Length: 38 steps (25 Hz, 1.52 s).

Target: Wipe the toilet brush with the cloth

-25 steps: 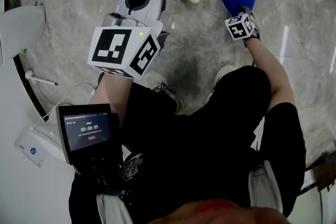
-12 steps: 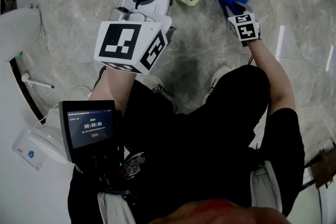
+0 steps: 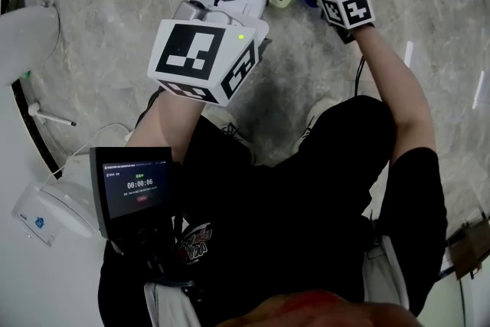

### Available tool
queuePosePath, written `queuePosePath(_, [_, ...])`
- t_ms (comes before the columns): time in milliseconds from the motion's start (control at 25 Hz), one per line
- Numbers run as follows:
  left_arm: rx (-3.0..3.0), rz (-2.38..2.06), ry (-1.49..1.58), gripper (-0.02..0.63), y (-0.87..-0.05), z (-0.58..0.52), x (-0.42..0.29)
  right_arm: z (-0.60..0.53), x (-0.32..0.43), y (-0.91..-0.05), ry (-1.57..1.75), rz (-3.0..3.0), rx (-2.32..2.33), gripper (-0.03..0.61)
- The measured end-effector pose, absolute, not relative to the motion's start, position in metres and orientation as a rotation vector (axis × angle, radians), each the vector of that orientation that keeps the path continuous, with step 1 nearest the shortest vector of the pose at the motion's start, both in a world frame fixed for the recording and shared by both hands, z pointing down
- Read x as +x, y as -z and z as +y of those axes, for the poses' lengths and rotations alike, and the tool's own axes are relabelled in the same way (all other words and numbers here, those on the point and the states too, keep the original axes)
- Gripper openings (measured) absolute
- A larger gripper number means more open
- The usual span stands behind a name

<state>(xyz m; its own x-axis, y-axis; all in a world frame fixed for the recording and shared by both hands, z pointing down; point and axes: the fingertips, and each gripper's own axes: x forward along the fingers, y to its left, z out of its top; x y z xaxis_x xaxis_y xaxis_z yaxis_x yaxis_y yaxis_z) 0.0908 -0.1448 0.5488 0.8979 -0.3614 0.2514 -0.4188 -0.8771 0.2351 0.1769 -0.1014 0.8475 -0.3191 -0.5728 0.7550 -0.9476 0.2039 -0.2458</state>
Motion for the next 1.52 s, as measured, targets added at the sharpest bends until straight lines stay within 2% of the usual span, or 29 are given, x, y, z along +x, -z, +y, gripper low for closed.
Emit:
queuePosePath(400, [2.751, -0.573, -0.324, 0.000, -0.556, -0.149, 0.089, -0.097, 0.153, -0.806, -1.002, -2.197, 1.318, 0.094])
queuePosePath(680, [2.750, -0.569, -0.328, 0.000, -0.556, -0.149, 0.087, -0.076, 0.113, -0.727, -0.960, -2.490, 1.205, 0.094])
queuePosePath(960, [2.746, -0.569, -0.327, 0.000, -0.557, -0.150, 0.083, -0.047, 0.056, -0.668, -0.943, -2.736, 0.880, 0.094])
queuePosePath(1200, [2.745, -0.571, -0.333, 0.000, -0.555, -0.152, 0.086, -0.046, 0.040, -0.754, -1.043, -2.543, 0.854, 0.094])
queuePosePath(1400, [2.750, -0.575, -0.339, 0.000, -0.554, -0.153, 0.085, -0.040, 0.031, -0.834, -0.757, -2.293, 0.849, 0.094])
queuePosePath(1520, [2.760, -0.575, -0.344, 0.000, -0.555, -0.152, 0.084, -0.043, 0.033, -0.848, -0.762, -2.251, 0.860, 0.094])
